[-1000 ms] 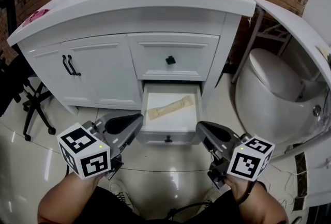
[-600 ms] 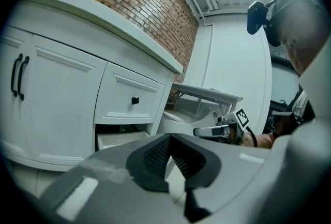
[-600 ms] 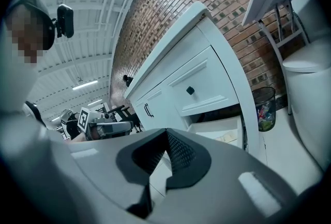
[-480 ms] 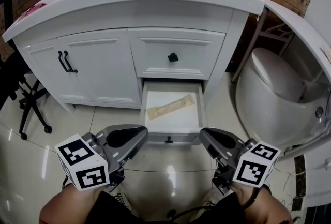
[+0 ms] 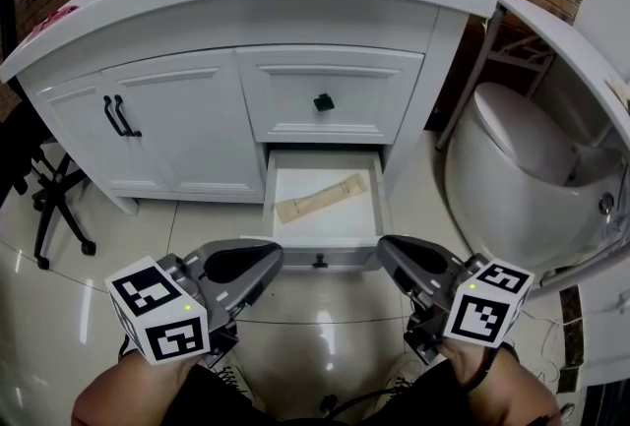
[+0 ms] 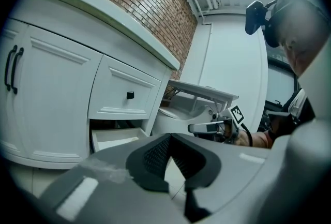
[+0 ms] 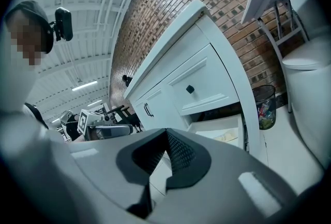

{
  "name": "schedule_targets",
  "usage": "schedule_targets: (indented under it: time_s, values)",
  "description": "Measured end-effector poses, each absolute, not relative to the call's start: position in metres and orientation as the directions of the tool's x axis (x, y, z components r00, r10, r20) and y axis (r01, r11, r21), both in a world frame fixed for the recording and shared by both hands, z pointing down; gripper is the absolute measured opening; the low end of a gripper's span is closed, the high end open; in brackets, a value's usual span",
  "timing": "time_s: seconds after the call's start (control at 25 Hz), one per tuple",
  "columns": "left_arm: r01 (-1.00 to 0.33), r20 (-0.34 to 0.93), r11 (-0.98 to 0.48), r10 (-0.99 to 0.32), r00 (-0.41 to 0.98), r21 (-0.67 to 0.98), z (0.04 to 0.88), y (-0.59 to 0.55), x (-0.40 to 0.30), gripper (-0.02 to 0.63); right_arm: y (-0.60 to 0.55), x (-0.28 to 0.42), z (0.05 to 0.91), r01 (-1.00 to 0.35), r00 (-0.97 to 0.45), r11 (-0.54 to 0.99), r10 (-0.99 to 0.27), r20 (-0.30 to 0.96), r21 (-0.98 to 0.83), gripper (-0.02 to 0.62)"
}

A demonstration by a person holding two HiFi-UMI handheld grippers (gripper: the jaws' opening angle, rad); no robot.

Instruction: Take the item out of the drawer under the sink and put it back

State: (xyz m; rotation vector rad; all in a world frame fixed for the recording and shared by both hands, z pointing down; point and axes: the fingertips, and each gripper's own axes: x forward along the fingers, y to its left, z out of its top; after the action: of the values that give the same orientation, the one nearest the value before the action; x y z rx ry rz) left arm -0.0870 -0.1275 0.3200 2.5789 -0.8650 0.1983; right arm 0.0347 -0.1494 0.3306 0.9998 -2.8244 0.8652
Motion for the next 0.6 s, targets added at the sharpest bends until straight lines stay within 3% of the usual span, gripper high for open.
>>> schedule_targets:
  time_s: [0.6]
  values:
    - [-0.636, 0.239, -0.715, -0.589, 0.772, 0.29, 0.302, -0.101, -0.095, 0.006, -0.108, 0.048, 0.305, -0.603, -0.777, 0.642, -0.607, 0.168, -0.474, 0.005]
